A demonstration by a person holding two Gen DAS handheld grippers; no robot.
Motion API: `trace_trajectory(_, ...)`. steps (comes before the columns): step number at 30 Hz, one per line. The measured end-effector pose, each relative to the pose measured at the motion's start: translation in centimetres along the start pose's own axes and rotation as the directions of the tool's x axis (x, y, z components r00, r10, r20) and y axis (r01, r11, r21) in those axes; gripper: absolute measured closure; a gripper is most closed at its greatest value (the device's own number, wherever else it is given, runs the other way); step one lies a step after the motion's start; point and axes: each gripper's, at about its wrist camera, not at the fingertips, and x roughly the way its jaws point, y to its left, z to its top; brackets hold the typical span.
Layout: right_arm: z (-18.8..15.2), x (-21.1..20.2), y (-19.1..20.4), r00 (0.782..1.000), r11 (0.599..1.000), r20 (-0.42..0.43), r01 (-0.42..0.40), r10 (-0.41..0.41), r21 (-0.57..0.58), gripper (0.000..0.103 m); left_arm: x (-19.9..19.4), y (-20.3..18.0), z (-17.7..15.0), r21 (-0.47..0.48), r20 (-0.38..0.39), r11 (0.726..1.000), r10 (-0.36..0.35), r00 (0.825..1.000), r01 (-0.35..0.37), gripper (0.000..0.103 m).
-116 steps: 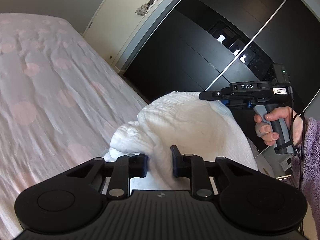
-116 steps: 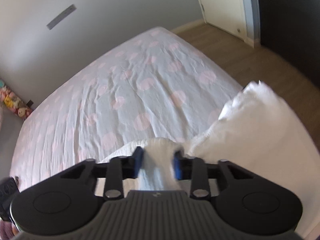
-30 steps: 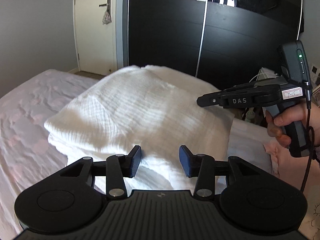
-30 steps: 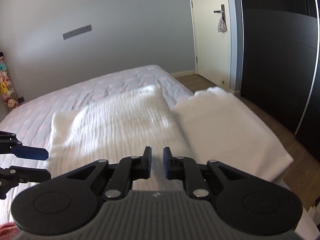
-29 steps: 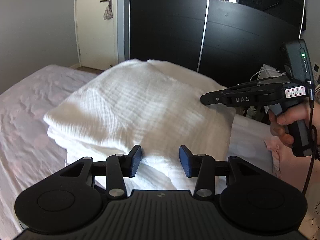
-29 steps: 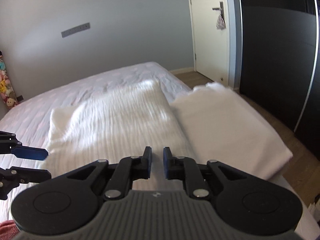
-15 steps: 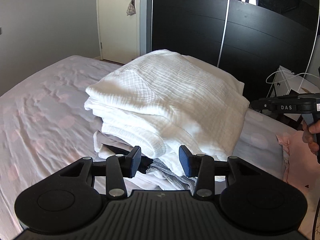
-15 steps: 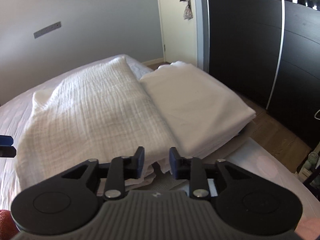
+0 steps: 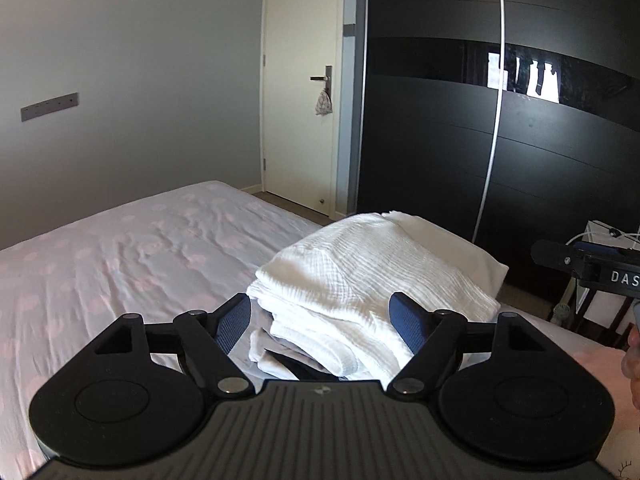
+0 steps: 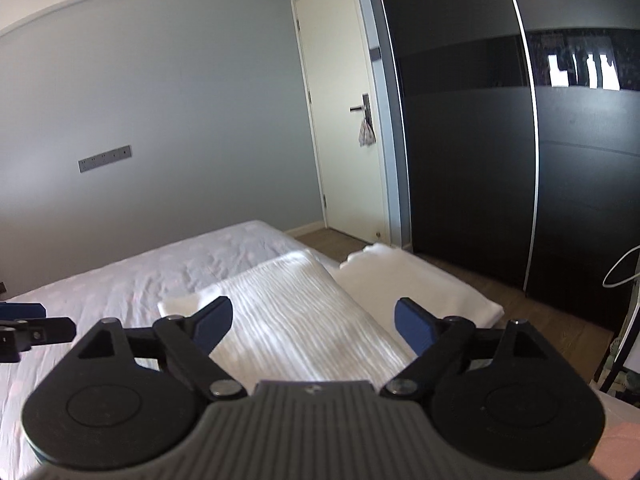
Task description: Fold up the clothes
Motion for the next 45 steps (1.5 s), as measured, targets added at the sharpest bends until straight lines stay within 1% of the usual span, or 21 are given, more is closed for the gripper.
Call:
trace_trajectory(1,0.1,-0.6,0.6,1.000,1.000,0.020,0.012,-0.012,0.006,0.002,-0.4,0.1,0.0,-0.010,0.011,1.000,0.011,1.000,-0.010,0.027)
trace_trajectory(2,0.1,-1.3,1.2,0.999,1.000,0.040,0.023,-0.024,0.013,0.001,-0.9,0.2,0.0,-0.021,0.022,1.000,0.021,1.000,-0.021,0.027)
trace_trajectory(4,0.1,-2.4,2.3,0.995,0.998,0.076,0.059,-0.060,0.024,0.001,-1.5,0.4,-0.1,-0.019,0.034,0.999,0.034,0.999,-0.034,0.026)
trace_trajectory(7,-0.2,-3.8,3.5,0.983,0.986,0.094,0.149,-0.156,0.076,0.001,-2.2,0.4,-0.3,0.002,0.030,0.997,0.079,0.996,-0.079,0.026)
trace_trajectory(8,-0.4,-4.3,3.6,0.982,0.984,0.099,0.153,-0.162,0.095,0.001,-2.5,0.4,-0.4,0.007,0.027,0.995,0.100,0.995,-0.100,0.026)
trace_trajectory(10,-0.7,-4.8,3.9,0.985,0.985,0.097,0.131,-0.141,0.110,0.001,-3.1,0.5,-0.6,0.003,0.021,0.991,0.132,0.991,-0.132,0.025)
trace_trajectory(12,-1.0,-5.4,4.2,0.988,0.986,0.087,0.116,-0.127,0.120,0.001,-3.9,0.7,-0.8,-0.001,0.037,0.989,0.146,0.989,-0.146,0.025)
trace_trajectory(14,-1.6,-5.7,4.6,0.987,0.985,0.084,0.124,-0.134,0.120,0.001,-4.8,0.8,-1.2,0.000,0.071,0.988,0.155,0.985,-0.155,0.025)
trace_trajectory(16,-2.2,-5.8,5.0,0.988,0.986,0.074,0.125,-0.134,0.115,0.001,-5.6,1.0,-1.7,0.004,0.101,0.984,0.175,0.979,-0.176,0.022)
trace_trajectory(18,-3.0,-5.9,5.4,0.990,0.985,0.060,0.124,-0.131,0.120,0.001,-6.3,1.1,-2.2,-0.004,0.112,0.979,0.201,0.973,-0.202,0.022)
trace_trajectory(20,-3.9,-6.0,5.7,0.991,0.983,0.042,0.119,-0.126,0.138,0.001,-6.4,1.5,-2.6,-0.028,0.107,0.978,0.206,0.973,-0.204,0.022)
trace_trajectory(22,-4.9,-6.0,6.4,0.993,0.982,0.020,0.115,-0.120,0.148,0.001,-6.4,2.2,-3.3,-0.060,0.099,0.981,0.188,0.977,-0.183,0.022)
trace_trajectory(24,-5.6,-6.1,7.1,0.993,0.983,0.012,0.117,-0.120,0.139,0.001,-6.3,2.6,-4.0,-0.084,0.098,0.985,0.159,0.982,-0.151,0.022)
trace_trajectory(27,-6.4,-6.2,8.2,0.993,0.988,0.009,0.115,-0.116,0.103,0.001,-6.0,3.1,-5.1,-0.110,0.095,0.986,0.135,0.986,-0.124,0.022)
trace_trajectory(31,-7.4,-6.6,9.5,0.995,0.992,0.014,0.095,-0.096,0.082,0.001,-5.6,3.1,-6.0,-0.109,0.076,0.983,0.160,0.984,-0.151,0.022)
trace_trajectory(36,-8.6,-6.6,11.2,0.996,0.996,0.002,0.088,-0.088,0.027,0.001,-5.8,2.9,-6.9,-0.103,0.088,0.982,0.170,0.982,-0.161,0.022)
trace_trajectory(40,-9.3,-6.4,11.7,0.997,0.997,-0.015,0.076,-0.075,0.025,0.001,-5.9,2.8,-7.4,-0.110,0.103,0.981,0.171,0.980,-0.160,0.022)
trace_trajectory(45,-9.6,-6.4,12.3,0.998,0.998,-0.016,0.061,-0.061,0.006,0.001,-5.8,3.0,-7.7,-0.118,0.097,0.979,0.180,0.979,-0.168,0.022)
